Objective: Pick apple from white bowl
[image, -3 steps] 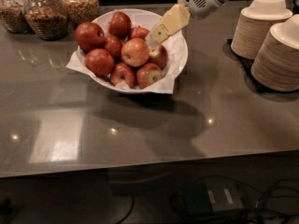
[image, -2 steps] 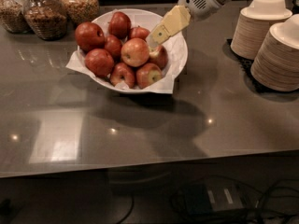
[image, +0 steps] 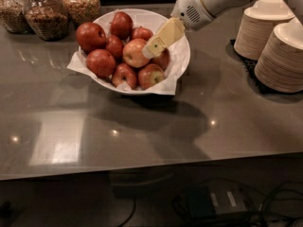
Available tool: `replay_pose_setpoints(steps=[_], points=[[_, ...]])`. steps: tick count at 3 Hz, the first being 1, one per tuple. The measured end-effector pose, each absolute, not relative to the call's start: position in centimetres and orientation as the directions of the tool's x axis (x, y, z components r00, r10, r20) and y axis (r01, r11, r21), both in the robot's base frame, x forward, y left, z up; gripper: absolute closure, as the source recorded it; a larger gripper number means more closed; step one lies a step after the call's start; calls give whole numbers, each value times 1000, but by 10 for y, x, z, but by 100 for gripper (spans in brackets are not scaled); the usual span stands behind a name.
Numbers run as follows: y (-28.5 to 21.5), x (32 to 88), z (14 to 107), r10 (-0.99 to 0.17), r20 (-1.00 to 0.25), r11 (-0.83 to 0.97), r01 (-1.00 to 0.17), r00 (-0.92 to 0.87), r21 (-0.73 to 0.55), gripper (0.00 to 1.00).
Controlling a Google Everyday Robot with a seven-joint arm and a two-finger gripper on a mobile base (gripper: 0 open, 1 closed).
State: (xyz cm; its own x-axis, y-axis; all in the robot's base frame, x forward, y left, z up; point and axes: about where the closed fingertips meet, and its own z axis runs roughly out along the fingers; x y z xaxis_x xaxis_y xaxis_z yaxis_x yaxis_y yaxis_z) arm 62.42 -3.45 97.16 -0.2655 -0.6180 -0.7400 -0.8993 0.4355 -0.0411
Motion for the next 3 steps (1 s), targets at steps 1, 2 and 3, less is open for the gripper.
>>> replay_pose_setpoints(steps=[1, 2, 3], points=[[-21, 623, 962, -600, -764, 431, -901, -238, -58, 14], [-14, 622, 952, -578, -780, 440, -897, -240, -50, 31], [-10, 623, 944, -559, -790, 449, -893, -251, -34, 30]])
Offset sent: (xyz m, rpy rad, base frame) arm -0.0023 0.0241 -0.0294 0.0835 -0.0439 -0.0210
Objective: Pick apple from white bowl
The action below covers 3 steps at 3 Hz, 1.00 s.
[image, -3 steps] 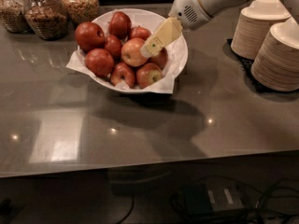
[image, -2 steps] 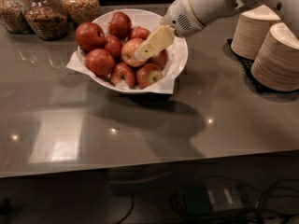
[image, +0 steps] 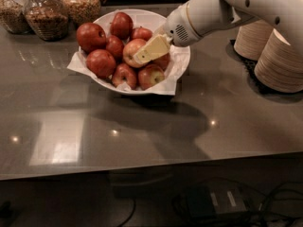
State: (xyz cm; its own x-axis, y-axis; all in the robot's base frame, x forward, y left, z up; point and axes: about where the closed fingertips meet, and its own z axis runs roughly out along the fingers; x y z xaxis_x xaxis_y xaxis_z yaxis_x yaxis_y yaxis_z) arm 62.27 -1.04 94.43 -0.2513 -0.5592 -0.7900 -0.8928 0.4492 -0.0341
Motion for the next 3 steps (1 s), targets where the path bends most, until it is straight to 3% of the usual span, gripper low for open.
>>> replay_pose_setpoints(steps=[2, 3], points=[[21, 636, 923, -537, -800, 430, -903, -269, 15, 33], [23, 636, 919, -537, -798, 427, -904, -273, 22, 44]])
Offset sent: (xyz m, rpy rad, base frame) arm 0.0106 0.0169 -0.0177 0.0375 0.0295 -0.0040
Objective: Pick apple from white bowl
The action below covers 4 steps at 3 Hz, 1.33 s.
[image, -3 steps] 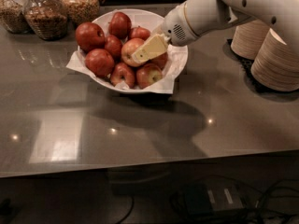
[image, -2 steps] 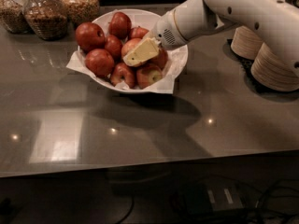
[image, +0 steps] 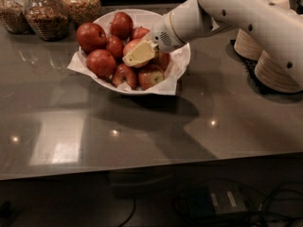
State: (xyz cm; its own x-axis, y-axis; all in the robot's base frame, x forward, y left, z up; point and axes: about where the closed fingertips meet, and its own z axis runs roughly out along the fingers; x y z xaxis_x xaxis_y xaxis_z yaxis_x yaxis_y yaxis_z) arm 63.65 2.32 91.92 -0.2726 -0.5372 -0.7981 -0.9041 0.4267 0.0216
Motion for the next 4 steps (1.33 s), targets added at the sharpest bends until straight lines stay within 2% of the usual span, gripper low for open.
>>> replay_pose_setpoints(steps=[1, 2, 3, 4], points=[[24, 636, 918, -540, -796, 425, -905, -275, 24, 62], [23, 635, 921, -559, -786, 408, -913, -262, 14, 85], [20, 634, 940, -596, -773, 369, -929, -219, -21, 100], [14, 630, 964, -631, -760, 297, -954, -156, -50, 100]])
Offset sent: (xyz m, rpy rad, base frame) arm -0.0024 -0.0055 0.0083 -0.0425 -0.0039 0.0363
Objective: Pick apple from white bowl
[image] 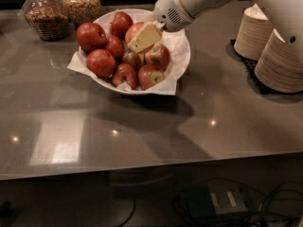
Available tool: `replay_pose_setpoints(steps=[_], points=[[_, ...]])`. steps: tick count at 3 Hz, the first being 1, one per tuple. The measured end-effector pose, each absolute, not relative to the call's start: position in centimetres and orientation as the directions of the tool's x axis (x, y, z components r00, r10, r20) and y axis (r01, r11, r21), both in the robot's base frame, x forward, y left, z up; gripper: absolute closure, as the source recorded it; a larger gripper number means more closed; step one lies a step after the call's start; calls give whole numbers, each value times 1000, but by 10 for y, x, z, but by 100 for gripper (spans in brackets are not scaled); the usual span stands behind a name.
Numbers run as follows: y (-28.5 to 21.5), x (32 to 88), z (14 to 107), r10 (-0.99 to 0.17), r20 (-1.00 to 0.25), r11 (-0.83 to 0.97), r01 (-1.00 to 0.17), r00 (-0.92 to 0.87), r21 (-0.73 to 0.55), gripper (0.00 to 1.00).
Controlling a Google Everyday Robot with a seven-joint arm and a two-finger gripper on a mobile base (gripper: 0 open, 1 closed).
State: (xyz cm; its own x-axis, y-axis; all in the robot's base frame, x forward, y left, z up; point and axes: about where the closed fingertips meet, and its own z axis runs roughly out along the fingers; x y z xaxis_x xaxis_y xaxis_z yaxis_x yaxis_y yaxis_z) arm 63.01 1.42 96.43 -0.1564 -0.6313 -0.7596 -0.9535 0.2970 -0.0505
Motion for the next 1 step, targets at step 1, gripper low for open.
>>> replay_pose_setpoints(steps=[1], points=[[7, 623, 994, -653, -752, 200, -978, -91, -55, 100]])
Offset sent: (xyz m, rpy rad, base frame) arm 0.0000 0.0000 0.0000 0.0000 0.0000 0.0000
